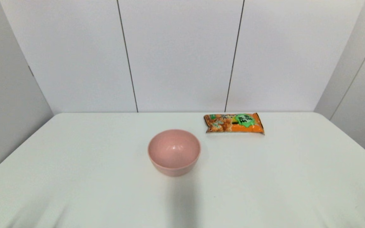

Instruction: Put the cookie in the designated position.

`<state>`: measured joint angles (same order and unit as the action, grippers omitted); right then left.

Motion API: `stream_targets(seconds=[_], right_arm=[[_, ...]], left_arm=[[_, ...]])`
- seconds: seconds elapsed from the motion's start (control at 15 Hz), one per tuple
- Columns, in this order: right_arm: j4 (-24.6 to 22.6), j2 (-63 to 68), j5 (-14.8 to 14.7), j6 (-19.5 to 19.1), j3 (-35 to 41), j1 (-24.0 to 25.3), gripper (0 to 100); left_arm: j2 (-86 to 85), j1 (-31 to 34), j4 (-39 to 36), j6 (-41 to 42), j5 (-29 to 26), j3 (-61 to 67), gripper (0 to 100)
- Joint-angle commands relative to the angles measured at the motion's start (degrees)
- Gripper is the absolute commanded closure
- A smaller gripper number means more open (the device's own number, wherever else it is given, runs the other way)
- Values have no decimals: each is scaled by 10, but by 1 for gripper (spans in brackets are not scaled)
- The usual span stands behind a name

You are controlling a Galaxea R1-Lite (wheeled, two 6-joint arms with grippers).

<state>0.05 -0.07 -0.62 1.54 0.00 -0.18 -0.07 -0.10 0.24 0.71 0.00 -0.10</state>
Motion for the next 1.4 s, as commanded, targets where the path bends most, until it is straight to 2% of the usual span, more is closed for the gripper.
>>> stream_targets(seconds=[0.07,0.2,0.27,0.53,1.0,1.13,1.27,1.4], right_arm=[[0,1,0,0,1,0,0],[1,1,-1,-5,0,0,0],[-8,19,4,-16,-24,0,0],[-8,239,4,-41,-240,5,0],[0,672,11,-199,-647,6,0],[1,792,52,-217,-766,28,0],[16,893,113,-220,-869,31,0],[75,973,167,-242,-960,29,0]], left_arm=[[0,0,0,0,0,0,0],[0,0,0,0,0,0,0],[0,0,0,0,0,0,0],[0,0,0,0,0,0,0],[0,0,0,0,0,0,0],[0,0,0,0,0,0,0],[0,0,0,0,0,0,0],[0,0,0,0,0,0,0]])
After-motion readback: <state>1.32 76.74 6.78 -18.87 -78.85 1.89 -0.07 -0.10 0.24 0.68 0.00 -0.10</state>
